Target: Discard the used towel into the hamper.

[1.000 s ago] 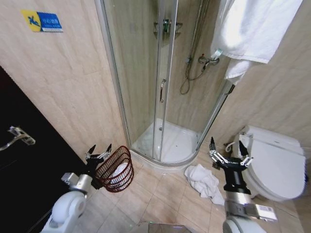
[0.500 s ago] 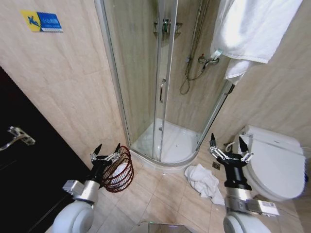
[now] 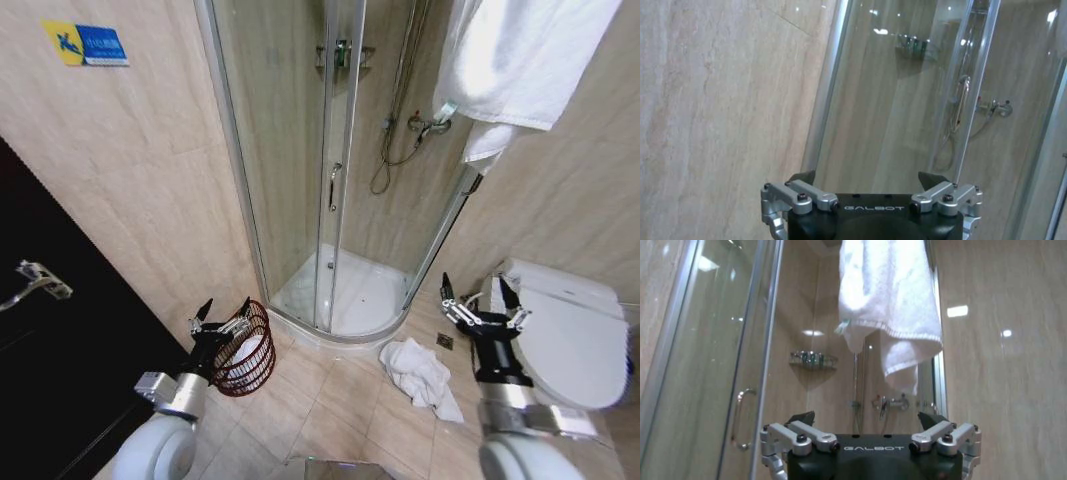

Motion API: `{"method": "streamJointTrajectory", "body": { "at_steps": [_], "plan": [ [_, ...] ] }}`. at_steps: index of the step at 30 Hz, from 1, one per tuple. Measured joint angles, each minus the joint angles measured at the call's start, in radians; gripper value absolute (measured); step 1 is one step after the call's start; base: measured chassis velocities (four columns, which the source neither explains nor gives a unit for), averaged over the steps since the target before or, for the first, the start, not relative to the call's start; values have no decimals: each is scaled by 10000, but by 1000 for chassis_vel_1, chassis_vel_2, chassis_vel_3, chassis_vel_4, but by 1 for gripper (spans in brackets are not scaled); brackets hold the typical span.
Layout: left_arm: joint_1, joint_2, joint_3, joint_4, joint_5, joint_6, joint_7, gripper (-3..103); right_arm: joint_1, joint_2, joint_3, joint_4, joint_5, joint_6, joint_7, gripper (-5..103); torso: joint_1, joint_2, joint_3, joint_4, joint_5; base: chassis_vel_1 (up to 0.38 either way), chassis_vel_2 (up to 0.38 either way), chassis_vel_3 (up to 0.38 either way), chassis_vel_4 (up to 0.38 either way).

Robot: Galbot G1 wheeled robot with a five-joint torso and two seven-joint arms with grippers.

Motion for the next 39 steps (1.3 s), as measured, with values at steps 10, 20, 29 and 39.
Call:
{"method": "streamJointTrajectory", "body": {
  "at_steps": [10, 20, 29, 39],
  "plan": [
    [-8, 6, 2, 18, -8, -12, 6, 100, 864, -2061, 1919, -1, 1870, -316, -105, 100, 0, 0, 0, 0, 3, 0, 0, 0, 0],
    [-9, 12, 1, 26, -16, -19, 13, 100, 2276, -4289, 4264, -429, 4227, -107, 110, 100, 0, 0, 0, 0, 2, 0, 0, 0, 0],
    [-8, 16, 0, 34, -18, -20, 16, 100, 2980, -6196, 5491, -1803, 5274, -391, 81, 100, 0, 0, 0, 1, -3, 0, 0, 0, 0],
    [-9, 17, -1, 35, -18, -21, 16, 100, 3507, -7000, 5748, -2629, 5887, -547, -404, 100, 0, 0, 0, 1, -3, -8, -9, 9, 13]
  ]
}}
